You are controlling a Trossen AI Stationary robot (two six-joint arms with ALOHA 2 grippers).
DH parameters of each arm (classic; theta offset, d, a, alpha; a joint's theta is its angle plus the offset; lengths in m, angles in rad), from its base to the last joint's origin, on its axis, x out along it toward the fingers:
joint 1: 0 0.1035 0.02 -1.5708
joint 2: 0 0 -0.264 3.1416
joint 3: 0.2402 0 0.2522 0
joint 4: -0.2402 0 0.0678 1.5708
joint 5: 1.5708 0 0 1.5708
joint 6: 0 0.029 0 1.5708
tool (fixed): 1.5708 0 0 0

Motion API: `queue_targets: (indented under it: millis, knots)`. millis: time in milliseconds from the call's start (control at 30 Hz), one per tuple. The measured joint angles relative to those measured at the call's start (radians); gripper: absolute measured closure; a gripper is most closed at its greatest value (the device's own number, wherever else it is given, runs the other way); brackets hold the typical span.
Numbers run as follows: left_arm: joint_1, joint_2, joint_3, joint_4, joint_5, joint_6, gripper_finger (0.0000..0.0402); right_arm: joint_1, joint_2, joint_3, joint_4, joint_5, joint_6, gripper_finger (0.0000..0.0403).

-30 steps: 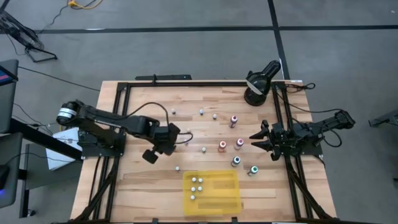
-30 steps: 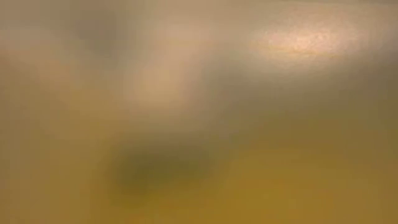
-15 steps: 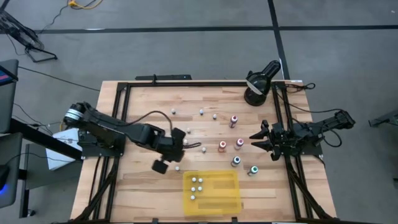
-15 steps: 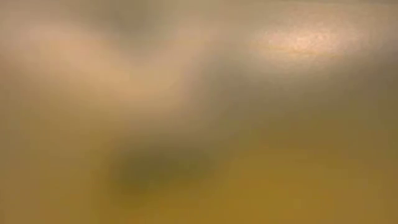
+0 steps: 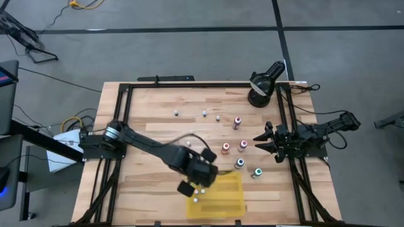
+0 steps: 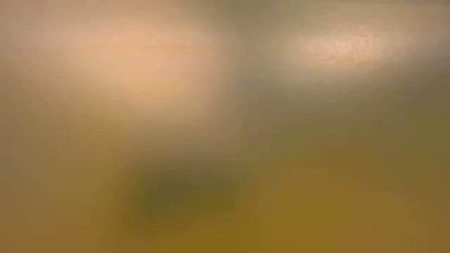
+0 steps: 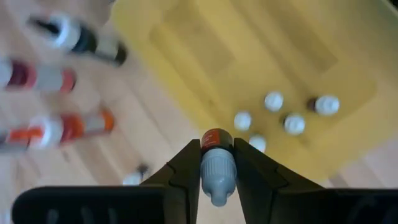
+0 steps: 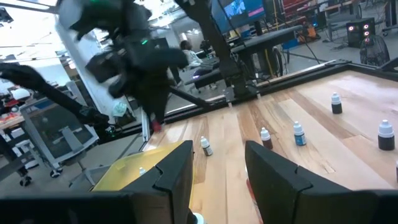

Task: Pick & Place food coloring
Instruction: Put the small red food coloring bottle in the yellow bin

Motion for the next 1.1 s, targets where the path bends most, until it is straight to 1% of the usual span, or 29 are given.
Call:
queue_targets:
  millis: [100,233,367,500,567,667,900,1100]
  knots:
    - [-0.026,0.08,0.086,-0.021,0.009,0.026,0.0329,0.0,0.0,0.0,0.0,0.0,0.0,0.0266]
    - [-0.058,0.147,0.142,-0.016,0.025,0.038,0.0329,0.0,0.0,0.0,0.0,0.0,0.0,0.0264]
    - [-0.095,0.174,0.148,-0.017,0.045,0.06,0.0329,0.0,0.0,0.0,0.0,0.0,0.0,0.0265]
    - [-0.132,0.194,0.147,-0.017,0.045,0.143,0.0329,0.0,0.0,0.0,0.0,0.0,0.0,0.0266]
    - [-0.143,0.201,0.15,0.011,0.045,0.183,0.0329,0.0,0.0,0.0,0.0,0.0,0.0,0.0265]
    - [-0.154,0.22,0.15,0.021,0.048,0.218,0.0329,0.0,0.0,0.0,0.0,0.0,0.0,0.0264]
    - [-0.153,0.26,0.15,0.039,0.044,0.202,0.0329,0.0,0.001,0.0,0.001,0.0,0.0,0.0266]
    - [-0.138,0.272,0.193,-0.007,0.043,0.104,0.0329,0.0,0.001,0.0,0.0,0.0,0.0,0.0265]
